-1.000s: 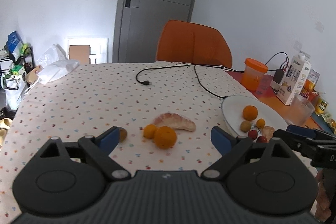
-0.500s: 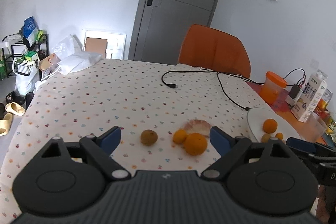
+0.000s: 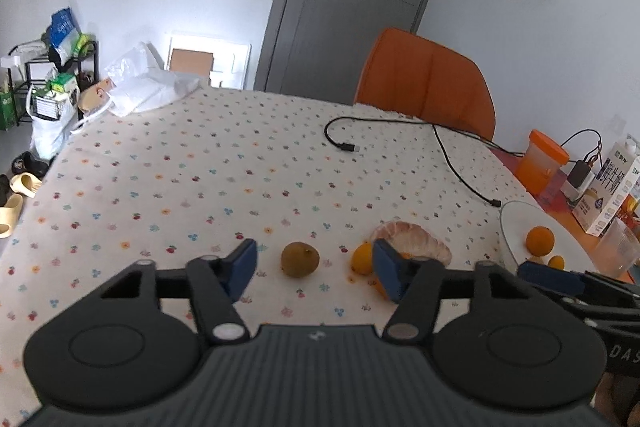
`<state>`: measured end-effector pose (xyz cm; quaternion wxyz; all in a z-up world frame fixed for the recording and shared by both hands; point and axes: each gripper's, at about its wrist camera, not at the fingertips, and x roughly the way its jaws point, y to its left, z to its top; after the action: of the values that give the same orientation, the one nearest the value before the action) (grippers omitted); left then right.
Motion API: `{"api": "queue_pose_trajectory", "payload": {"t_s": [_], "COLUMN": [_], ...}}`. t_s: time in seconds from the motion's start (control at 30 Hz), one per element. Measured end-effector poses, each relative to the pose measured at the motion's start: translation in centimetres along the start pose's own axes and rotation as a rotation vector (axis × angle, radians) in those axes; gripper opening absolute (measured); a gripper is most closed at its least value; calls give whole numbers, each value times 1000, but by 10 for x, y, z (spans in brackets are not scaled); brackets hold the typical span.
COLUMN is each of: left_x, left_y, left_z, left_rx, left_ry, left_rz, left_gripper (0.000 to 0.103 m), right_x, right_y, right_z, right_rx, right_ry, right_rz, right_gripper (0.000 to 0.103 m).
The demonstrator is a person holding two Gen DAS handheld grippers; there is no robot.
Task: Organize fruits
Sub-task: 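Move both grippers back to the remaining fruit on the cloth, then grasp another brown round fruit with the left gripper while the right gripper grasps a tangerine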
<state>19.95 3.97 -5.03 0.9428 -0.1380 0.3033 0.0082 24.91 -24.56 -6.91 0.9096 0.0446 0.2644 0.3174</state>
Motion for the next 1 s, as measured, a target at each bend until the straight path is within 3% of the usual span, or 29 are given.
{"api": "queue_pose_trajectory", "payload": {"t_s": [0.07, 0.53, 0.63, 0.93, 1.0], "left_x": [8, 50, 56, 51, 46], "left_y": [1, 6, 6, 9, 8], "left_z": [0, 5, 4, 4, 4], "left_rx": [-4, -19, -19, -29, -32], "left_ry": [21, 103, 115, 100, 94], "left_rz": [8, 29, 31, 15, 14], "left_gripper": [48, 35, 27, 26, 26], "right_x": [7, 53, 60, 75, 79], "right_y": [0, -8, -8, 0, -1], "right_z": [0, 3, 4, 1, -1], "right_rx": [3, 29, 31, 12, 25], "right_ry": [15, 111, 128, 152, 157], "right_rz": [6, 53, 56, 78, 95], "right_gripper": [60, 46, 46, 46, 34]}}
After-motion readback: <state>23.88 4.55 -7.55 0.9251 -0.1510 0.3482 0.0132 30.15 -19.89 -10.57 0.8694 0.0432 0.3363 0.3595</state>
